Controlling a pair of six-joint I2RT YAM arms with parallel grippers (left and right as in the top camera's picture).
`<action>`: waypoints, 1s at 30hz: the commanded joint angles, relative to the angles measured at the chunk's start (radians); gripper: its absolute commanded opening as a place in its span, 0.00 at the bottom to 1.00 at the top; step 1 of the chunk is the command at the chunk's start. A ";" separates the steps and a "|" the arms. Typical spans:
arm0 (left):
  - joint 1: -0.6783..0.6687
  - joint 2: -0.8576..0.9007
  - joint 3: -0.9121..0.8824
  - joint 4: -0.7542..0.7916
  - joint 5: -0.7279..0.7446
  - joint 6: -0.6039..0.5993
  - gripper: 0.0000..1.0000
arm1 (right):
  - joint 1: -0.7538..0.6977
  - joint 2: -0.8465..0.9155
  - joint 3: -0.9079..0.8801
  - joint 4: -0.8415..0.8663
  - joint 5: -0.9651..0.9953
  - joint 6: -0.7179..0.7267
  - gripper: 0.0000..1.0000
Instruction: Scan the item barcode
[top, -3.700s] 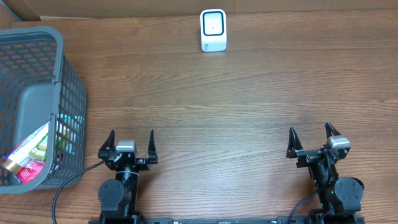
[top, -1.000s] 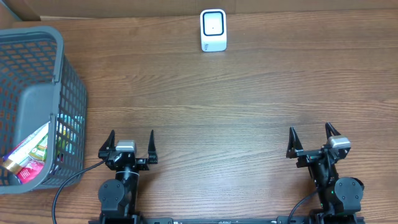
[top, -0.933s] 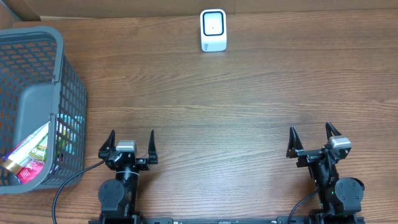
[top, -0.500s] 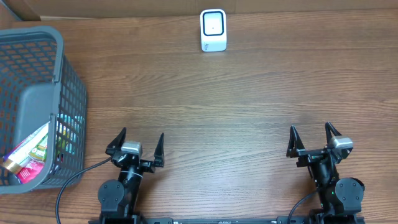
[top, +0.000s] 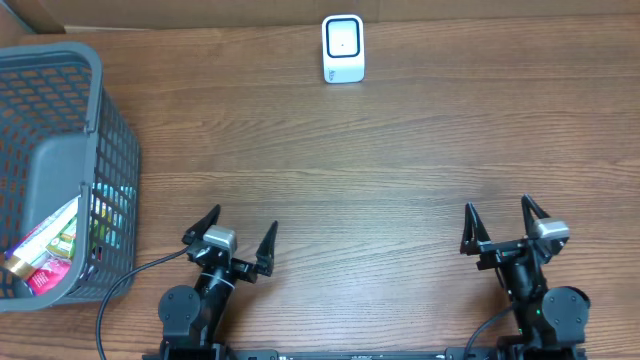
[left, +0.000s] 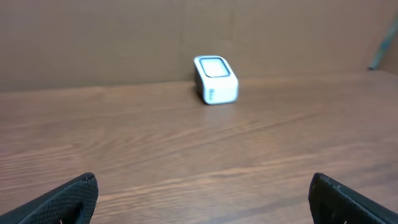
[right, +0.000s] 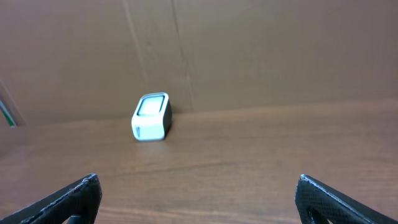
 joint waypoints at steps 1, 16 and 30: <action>0.006 0.002 0.043 -0.014 0.088 -0.008 1.00 | 0.005 -0.011 0.109 -0.023 -0.006 0.002 1.00; 0.006 0.194 0.489 -0.220 0.068 -0.008 1.00 | 0.005 0.061 0.458 -0.269 -0.005 0.003 1.00; 0.006 0.761 1.382 -0.870 -0.104 0.073 1.00 | 0.005 0.422 0.798 -0.496 -0.111 -0.001 1.00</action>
